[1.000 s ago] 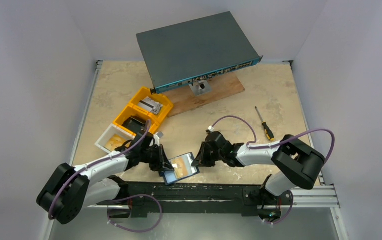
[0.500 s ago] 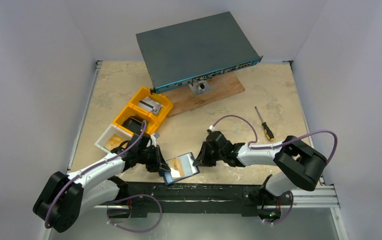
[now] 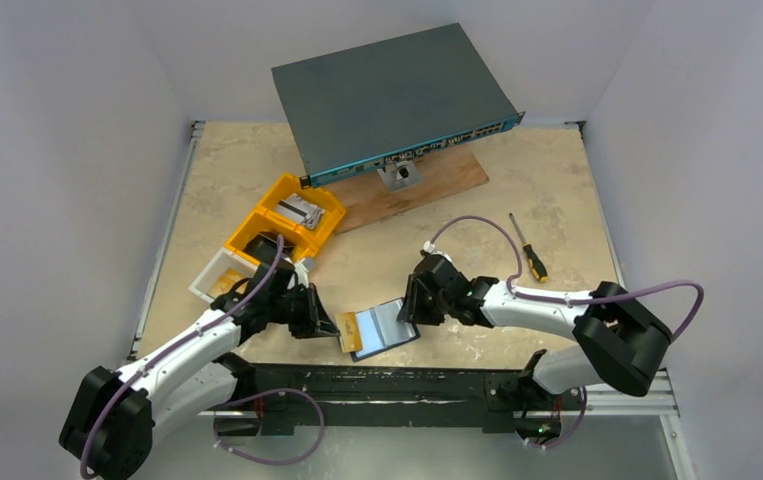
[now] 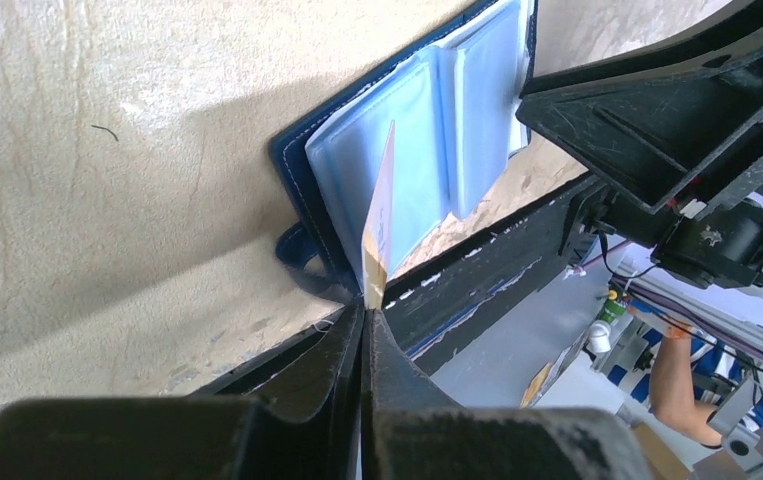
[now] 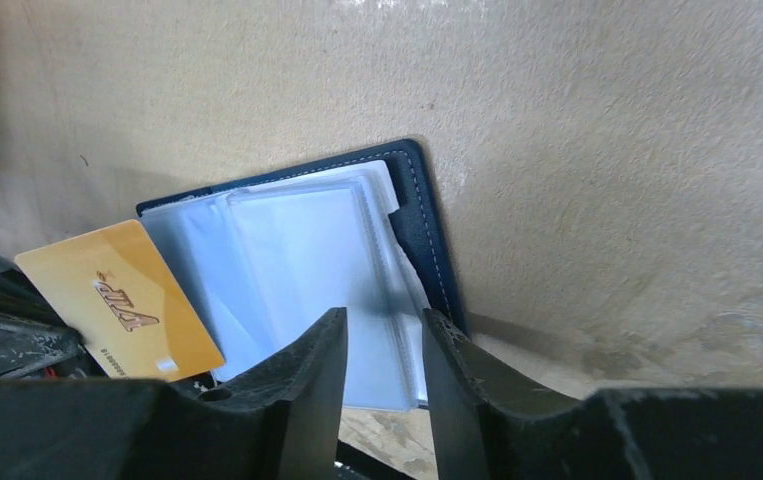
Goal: Take the credit cards out of the card holder
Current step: Remove the credit card from the card holder, then place the credit card in the storage box.
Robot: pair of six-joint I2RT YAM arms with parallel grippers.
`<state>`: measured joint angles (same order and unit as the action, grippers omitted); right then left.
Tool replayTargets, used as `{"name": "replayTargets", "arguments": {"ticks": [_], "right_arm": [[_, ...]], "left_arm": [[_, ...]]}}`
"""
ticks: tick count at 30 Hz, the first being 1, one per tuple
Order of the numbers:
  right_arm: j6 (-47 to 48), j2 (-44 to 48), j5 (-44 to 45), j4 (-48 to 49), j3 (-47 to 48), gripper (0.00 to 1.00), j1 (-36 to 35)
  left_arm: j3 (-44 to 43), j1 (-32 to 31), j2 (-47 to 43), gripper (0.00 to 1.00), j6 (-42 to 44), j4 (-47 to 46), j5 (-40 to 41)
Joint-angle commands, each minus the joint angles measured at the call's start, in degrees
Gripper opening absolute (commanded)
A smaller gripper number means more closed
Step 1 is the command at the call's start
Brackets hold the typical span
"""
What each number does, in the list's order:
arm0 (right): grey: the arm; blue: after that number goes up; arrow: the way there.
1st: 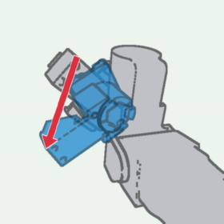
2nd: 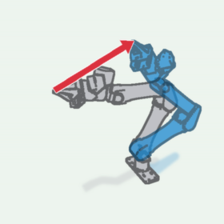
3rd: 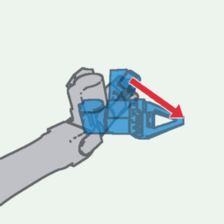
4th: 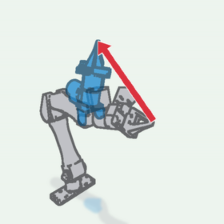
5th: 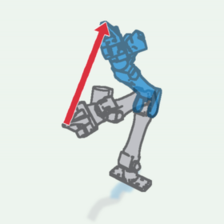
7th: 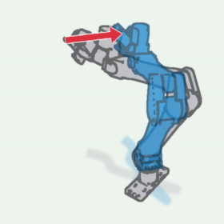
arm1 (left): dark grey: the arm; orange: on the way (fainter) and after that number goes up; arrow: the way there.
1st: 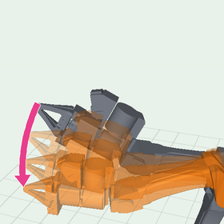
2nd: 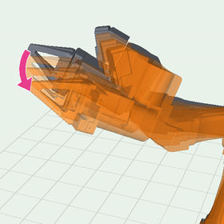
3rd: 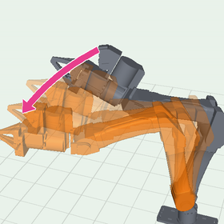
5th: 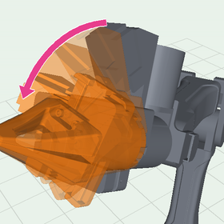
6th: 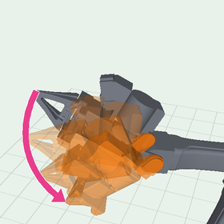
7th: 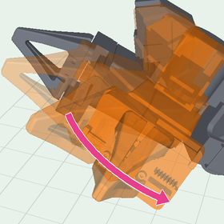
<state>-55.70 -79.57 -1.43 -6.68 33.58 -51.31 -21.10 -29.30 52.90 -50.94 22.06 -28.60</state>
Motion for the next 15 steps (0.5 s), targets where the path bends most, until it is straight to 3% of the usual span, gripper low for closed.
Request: {"name": "replayTargets", "arguments": {"ticks": [1, 15], "right_arm": [[4.30, 2.52, 3.34, -3.51, 3.82, 0.36, 0.22], [6.21, 6.03, -6.10, 10.67, 2.36, 0.73, 0.16]], "left_arm": [[-2.51, 0.61, -1.18, 0.00, 1.59, 0.37, -1.48], [-2.87, 1.80, -1.36, 0.00, -2.13, -6.81, -6.29]]}}
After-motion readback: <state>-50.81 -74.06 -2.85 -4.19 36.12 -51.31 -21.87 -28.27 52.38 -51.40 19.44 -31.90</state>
